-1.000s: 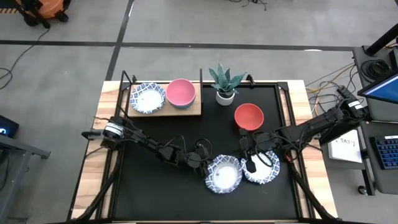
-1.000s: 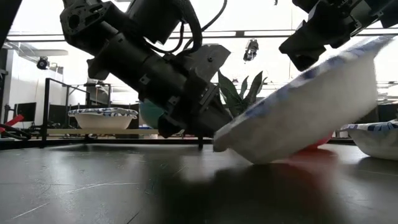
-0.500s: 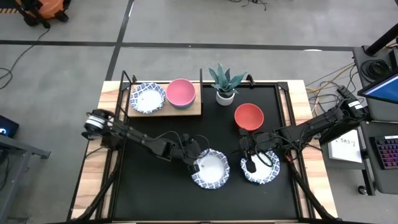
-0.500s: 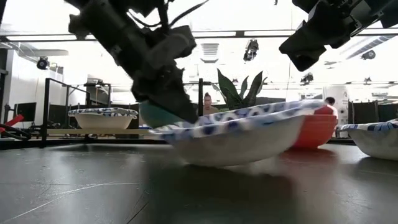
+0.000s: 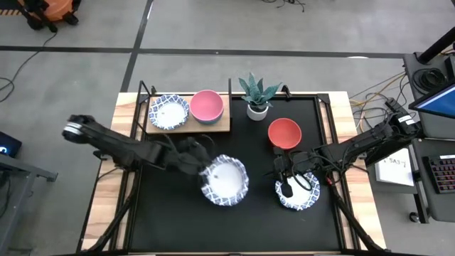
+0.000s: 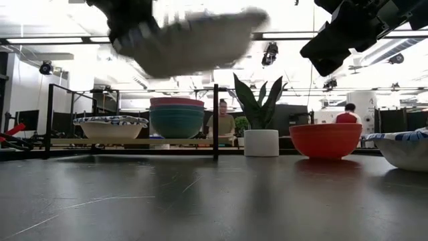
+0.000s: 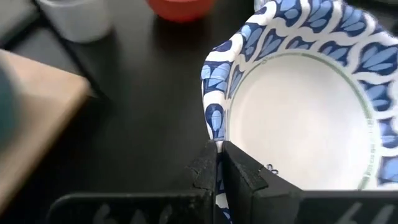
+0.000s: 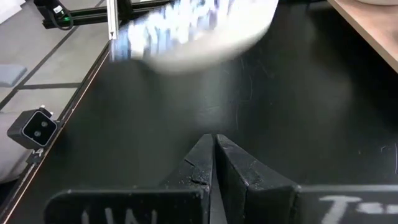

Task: Place and stack bowls onto a shelf
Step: Stack the white patterned bowl on top of the other white patterned bowl on the shelf

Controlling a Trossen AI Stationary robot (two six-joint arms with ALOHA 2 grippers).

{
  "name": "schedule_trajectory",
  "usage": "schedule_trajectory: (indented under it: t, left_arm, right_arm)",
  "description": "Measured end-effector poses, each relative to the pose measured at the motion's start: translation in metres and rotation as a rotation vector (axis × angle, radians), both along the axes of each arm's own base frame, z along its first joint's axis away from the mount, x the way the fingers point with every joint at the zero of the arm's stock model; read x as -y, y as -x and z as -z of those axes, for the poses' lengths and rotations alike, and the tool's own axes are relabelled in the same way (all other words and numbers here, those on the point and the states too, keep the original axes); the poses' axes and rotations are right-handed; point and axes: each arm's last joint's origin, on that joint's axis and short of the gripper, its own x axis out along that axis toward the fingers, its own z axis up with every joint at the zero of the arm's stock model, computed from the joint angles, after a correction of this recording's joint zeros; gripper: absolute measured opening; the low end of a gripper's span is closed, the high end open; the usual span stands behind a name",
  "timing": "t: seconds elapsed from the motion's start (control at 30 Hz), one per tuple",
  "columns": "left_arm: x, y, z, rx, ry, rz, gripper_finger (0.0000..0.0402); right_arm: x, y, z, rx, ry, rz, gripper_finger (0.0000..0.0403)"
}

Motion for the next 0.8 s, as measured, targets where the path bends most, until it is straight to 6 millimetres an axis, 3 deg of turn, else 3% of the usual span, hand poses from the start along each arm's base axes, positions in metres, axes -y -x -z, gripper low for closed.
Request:
schedule_trajectory:
  t: [0.2,0.33,0.57,0.8]
  left_arm:
    - [-0.028,0.058,-0.050,0.116,-0.039,-0.116,0.0000]
    - [-0.049,0.096,-0.070,0.179,-0.072,-0.221,0.0000]
    - [-0.087,0.151,-0.080,0.172,-0.189,-0.534,0.0000]
    - [-0.120,0.175,-0.077,0.045,-0.270,-0.837,0.0000]
  right_arm:
    - [0.000,0.000,0.000,0.002,0.006,-0.003,0.0009]
    - [0.000,0.000,0.000,0.001,0.006,-0.003,0.0009]
    - [0.000,0.000,0.000,0.002,0.006,-0.003,0.0009]
    - [0.000,0.000,-0.001,0.009,0.004,-0.002,0.0009]
